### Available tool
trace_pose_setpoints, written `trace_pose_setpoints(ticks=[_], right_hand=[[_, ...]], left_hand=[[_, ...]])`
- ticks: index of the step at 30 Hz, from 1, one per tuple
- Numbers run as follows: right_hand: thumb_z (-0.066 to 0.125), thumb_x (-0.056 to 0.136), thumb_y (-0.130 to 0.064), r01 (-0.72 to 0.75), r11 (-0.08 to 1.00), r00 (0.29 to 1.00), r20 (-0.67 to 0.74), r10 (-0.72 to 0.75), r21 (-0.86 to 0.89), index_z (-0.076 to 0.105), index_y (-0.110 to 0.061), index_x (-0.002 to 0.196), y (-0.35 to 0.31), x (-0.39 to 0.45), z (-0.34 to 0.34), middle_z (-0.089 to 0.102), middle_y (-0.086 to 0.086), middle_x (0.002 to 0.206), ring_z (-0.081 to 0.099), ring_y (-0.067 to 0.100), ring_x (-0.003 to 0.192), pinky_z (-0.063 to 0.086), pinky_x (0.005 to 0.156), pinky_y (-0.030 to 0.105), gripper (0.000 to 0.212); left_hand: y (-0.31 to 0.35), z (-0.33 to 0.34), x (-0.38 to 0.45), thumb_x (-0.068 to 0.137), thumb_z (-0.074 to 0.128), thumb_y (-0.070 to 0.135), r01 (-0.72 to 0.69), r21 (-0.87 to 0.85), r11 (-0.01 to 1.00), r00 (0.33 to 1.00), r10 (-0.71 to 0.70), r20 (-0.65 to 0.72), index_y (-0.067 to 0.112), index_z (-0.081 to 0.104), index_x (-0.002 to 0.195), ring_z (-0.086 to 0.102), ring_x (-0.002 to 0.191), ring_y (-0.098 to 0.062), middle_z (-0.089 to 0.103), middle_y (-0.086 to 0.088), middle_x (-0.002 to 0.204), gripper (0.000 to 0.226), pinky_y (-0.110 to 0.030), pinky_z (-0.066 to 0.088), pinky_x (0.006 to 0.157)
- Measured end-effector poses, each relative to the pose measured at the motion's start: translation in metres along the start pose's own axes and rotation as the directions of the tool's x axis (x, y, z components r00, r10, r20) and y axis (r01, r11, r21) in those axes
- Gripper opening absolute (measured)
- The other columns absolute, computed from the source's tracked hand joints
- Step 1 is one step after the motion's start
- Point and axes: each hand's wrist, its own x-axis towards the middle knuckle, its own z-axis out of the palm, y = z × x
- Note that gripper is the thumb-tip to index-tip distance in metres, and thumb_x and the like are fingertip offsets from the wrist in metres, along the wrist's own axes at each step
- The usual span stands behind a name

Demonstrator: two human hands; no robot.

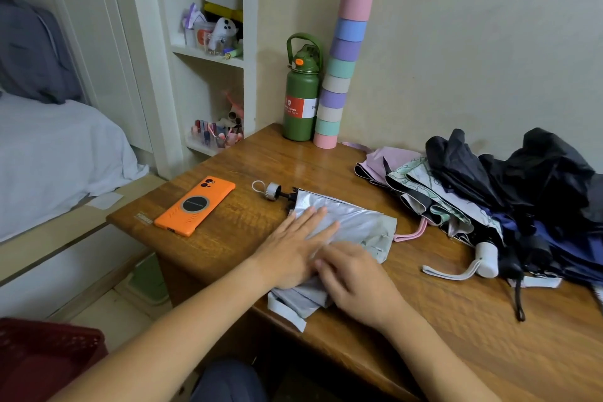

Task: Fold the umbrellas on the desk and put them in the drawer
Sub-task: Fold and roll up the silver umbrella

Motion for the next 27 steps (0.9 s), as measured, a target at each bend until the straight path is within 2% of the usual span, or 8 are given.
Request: trace_pose_setpoints(ticks=[3,6,7,9,13,16,22,27], right_hand=[[0.047,0.096,-0.017,-0.099,0.993,0.982,-0.17,0.087,-0.063,0.06,-0.014,0.097,0.024,0.021,-0.006,0.057,-0.001,0.094,0.054,0.02,0.089,0.045,0.076,0.035,0.013],[0.037,0.101,-0.035,-0.217,0.935,0.97,-0.166,0.175,-0.281,0.06,-0.013,0.131,0.058,0.037,-0.012,0.058,0.01,0.134,0.054,0.032,0.125,0.047,0.1,0.046,0.044],[0.028,0.102,-0.046,-0.269,0.902,0.963,-0.107,0.247,-0.337,0.05,-0.016,0.146,0.067,0.039,-0.013,0.046,0.011,0.152,0.04,0.032,0.143,0.039,0.112,0.049,0.057],[0.016,0.099,-0.059,-0.316,0.886,0.944,-0.02,0.329,-0.339,0.03,-0.022,0.159,0.08,0.034,-0.012,0.021,0.009,0.168,0.013,0.027,0.157,0.021,0.124,0.05,0.072],[0.048,0.099,-0.047,-0.158,0.98,0.986,-0.079,0.149,-0.123,0.054,-0.021,0.132,0.089,0.002,-0.018,0.034,-0.002,0.16,0.033,0.017,0.148,0.035,0.116,0.05,0.042],[0.067,0.092,-0.04,-0.056,0.998,0.998,-0.008,0.056,-0.006,0.056,-0.024,0.117,0.093,-0.011,-0.036,0.034,-0.007,0.158,0.034,0.015,0.147,0.034,0.115,0.04,0.031],[0.078,0.082,-0.014,0.025,0.999,0.999,0.029,-0.023,-0.047,0.069,-0.028,0.09,0.101,-0.011,-0.05,0.045,-0.004,0.148,0.04,0.014,0.141,0.038,0.112,0.033,0.019],[0.086,0.08,-0.026,0.002,0.997,0.998,0.062,0.003,-0.078,0.075,-0.033,0.079,0.108,-0.008,-0.054,0.047,-0.005,0.145,0.04,0.017,0.139,0.037,0.113,0.037,0.014]], left_hand=[[0.003,-0.001,0.002,0.091,0.0,0.07,0.015,-0.049,0.999,1.0,-0.016,-0.006,0.041,-0.005,0.162,-0.025,0.154,-0.01,-0.023,0.007,0.17,0.077,-0.039,-0.009,0.127],[0.003,-0.001,0.003,0.099,0.013,0.069,0.012,-0.068,0.998,1.0,-0.013,-0.016,0.042,-0.008,0.162,-0.028,0.153,-0.008,-0.025,0.008,0.168,0.071,-0.038,-0.01,0.127],[0.003,-0.001,0.003,0.099,0.012,0.07,0.011,-0.068,0.998,1.0,-0.013,-0.022,0.042,-0.009,0.161,-0.029,0.152,-0.007,-0.025,0.009,0.168,0.071,-0.038,-0.011,0.127],[0.001,0.001,0.003,0.097,0.006,0.071,0.016,-0.075,0.997,0.999,-0.018,-0.031,0.043,-0.007,0.161,-0.03,0.151,-0.005,-0.025,0.011,0.168,0.071,-0.039,-0.01,0.127],[0.0,0.001,0.003,0.097,0.006,0.072,0.023,-0.089,0.996,1.0,-0.025,-0.016,0.044,-0.007,0.161,-0.032,0.15,-0.002,-0.027,0.013,0.167,0.072,-0.039,-0.01,0.127],[0.0,0.001,0.003,0.098,0.013,0.073,0.015,-0.075,0.997,1.0,-0.015,-0.003,0.043,-0.01,0.161,-0.033,0.15,-0.003,-0.029,0.013,0.166,0.074,-0.038,-0.011,0.127],[-0.006,0.004,0.004,0.102,0.024,0.069,-0.004,-0.066,0.998,1.0,0.004,0.005,0.044,-0.013,0.16,-0.034,0.148,-0.002,-0.031,0.015,0.165,0.074,-0.039,-0.01,0.127],[-0.008,0.002,0.002,0.102,0.027,0.069,-0.021,-0.055,0.998,1.0,0.023,0.022,0.044,-0.014,0.16,-0.035,0.148,-0.002,-0.032,0.015,0.165,0.075,-0.039,-0.012,0.127]])
